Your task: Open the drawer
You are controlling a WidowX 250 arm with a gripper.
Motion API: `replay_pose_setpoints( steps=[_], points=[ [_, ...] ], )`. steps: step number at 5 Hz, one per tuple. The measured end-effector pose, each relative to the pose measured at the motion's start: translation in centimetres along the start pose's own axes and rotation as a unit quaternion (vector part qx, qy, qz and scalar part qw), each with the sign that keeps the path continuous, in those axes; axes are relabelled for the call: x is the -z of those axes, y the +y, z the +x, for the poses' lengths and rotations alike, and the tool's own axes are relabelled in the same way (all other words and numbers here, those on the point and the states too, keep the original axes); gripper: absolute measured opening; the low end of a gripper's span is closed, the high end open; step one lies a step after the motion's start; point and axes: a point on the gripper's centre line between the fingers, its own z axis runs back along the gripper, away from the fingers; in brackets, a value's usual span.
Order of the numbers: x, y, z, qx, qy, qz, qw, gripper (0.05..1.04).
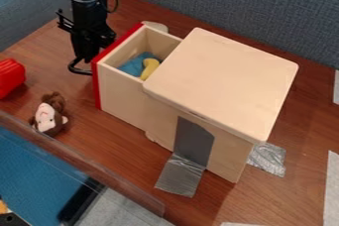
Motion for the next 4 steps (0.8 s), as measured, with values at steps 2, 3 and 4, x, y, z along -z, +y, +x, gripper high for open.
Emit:
replay_pose_setpoints(
  steps=[2, 3, 4],
  points=[
    [-0.1, 0.5, -0.3, -0.007, 0.005, -0.012, 0.9999, 0.145],
    [-0.4, 0.5, -0.3, -0.010, 0.010, -0.015, 0.9998, 0.356],
    [-2.6, 0.8, 0.4, -0.004, -0.022, -0.010, 0.9997, 0.647]
  ],
)
